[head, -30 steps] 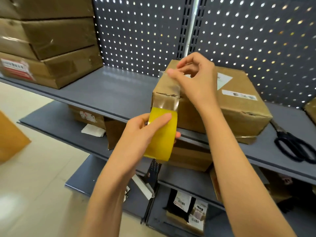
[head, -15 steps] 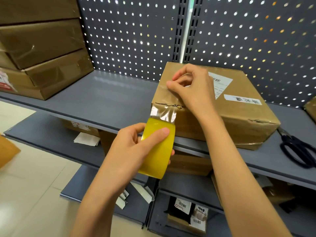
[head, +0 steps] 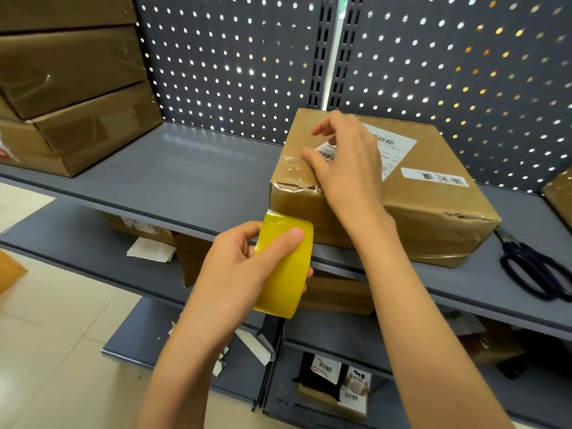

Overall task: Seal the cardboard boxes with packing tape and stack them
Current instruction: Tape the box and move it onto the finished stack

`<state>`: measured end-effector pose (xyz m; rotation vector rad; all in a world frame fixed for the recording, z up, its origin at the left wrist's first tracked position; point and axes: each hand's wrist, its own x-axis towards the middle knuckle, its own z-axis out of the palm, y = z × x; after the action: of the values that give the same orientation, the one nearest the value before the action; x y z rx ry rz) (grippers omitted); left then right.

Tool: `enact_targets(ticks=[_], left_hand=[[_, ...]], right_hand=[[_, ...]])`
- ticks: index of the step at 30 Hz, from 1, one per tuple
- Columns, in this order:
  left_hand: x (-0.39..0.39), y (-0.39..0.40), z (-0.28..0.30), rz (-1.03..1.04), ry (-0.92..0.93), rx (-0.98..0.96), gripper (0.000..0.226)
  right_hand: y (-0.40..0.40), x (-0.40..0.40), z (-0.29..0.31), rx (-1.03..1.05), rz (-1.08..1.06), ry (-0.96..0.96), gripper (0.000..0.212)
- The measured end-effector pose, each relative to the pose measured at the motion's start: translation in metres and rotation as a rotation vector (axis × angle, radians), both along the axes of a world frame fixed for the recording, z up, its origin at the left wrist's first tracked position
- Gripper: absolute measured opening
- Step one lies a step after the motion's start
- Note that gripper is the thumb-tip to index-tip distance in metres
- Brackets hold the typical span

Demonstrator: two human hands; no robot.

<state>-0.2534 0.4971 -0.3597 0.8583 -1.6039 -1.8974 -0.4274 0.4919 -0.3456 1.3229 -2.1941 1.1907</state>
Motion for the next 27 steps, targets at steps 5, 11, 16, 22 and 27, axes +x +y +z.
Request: enact_targets(ticks=[5,11,16,22,27], left_hand=[[-0.003,0.004,-0.001,0.048,0.022,0.006,0.031],[-0.006,0.009,0.000,0.088,0.055,0.033,0.024],[-0.006,0.011,-0.004,0.071,0.044,0.003,0.022],[-0.003,0.016,-0.007,0.068,0.038,-0.061,0.016],[-0.006,0.019,-0.007,0.105,0.027,-0.049,0.016]], right_hand=[[0.011,0.010,0.008,-0.189,0.216,0.023,0.016],[0.032,0.022,0.010,0.240,0.416,0.010,0.044],[0.030,0.018,0.003,0.595,0.253,0.243,0.051],[0.022,0.018,-0.001,0.673,0.193,0.220,0.057],[0.023,0.020,0.000,0.695,0.187,0.227,0.058]])
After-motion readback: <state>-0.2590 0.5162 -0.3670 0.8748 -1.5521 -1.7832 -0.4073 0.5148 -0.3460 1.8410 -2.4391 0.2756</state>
